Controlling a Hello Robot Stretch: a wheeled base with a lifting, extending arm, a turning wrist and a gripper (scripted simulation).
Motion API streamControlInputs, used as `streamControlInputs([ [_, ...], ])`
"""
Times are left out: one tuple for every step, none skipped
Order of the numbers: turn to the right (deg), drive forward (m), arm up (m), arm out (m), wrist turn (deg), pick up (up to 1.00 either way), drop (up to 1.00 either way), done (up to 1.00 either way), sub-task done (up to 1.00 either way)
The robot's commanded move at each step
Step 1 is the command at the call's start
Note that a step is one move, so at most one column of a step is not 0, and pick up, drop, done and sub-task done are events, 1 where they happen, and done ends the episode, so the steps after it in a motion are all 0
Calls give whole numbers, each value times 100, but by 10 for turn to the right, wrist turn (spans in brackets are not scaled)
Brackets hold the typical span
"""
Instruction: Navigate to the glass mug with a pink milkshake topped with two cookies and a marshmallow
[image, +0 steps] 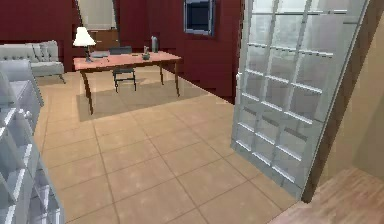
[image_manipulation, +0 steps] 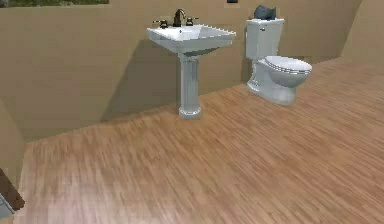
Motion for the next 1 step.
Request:
streamControlInputs([
  [0, 35, 0, 0, 0, 0, 0, 0, 0],
])
